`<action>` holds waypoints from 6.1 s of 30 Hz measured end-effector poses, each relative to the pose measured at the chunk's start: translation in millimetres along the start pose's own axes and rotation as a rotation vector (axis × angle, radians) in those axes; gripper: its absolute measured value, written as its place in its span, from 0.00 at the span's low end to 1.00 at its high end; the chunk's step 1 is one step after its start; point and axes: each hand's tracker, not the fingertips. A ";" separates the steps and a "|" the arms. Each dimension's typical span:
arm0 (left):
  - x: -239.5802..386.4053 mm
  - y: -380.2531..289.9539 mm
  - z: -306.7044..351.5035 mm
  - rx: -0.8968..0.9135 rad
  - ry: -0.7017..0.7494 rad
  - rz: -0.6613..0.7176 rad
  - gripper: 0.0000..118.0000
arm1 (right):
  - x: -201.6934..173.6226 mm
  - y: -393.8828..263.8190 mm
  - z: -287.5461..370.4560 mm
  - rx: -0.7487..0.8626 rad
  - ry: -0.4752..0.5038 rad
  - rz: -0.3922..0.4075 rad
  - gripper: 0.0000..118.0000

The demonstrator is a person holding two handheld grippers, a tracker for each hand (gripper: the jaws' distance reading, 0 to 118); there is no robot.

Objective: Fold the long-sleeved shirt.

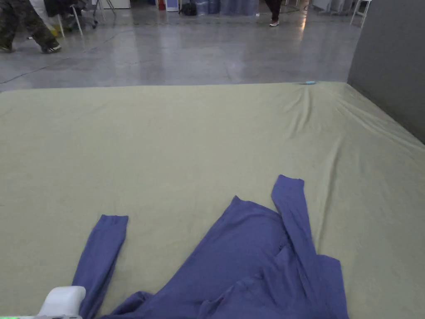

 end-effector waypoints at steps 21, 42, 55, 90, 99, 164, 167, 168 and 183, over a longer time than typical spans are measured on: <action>194.0 270.8 -293.9 -0.096 0.021 -0.126 0.75 | 13.2 -19.0 -14.2 -0.082 0.046 -0.090 0.00; 184.9 273.3 -179.7 -0.028 -0.028 -0.116 0.00 | 49.9 37.5 -75.4 -0.026 -0.109 -0.076 0.00; 110.7 322.8 66.3 0.283 -0.122 0.038 0.00 | 46.8 188.8 123.0 0.449 -0.067 0.051 0.00; 70.9 443.7 185.4 0.660 -0.030 0.077 0.00 | -6.4 504.0 209.6 0.635 -0.260 0.156 0.00; 25.2 261.9 -24.7 0.272 0.026 0.003 0.00 | 30.9 307.3 -10.8 0.234 -0.165 0.208 0.00; -22.7 -66.7 -26.4 0.025 0.098 0.189 0.95 | -13.4 60.9 -5.0 0.051 0.075 0.051 0.00; -31.3 -66.1 -24.9 0.049 0.102 0.213 0.95 | -18.2 62.4 -10.0 0.039 0.082 0.056 0.00; -35.0 -64.9 -24.8 0.043 0.105 0.219 0.95 | -22.3 64.0 -7.8 0.032 0.087 0.056 0.00; 7.8 -51.2 -55.3 -0.024 0.080 0.044 0.00 | -30.5 150.3 -28.9 0.084 0.050 0.133 0.00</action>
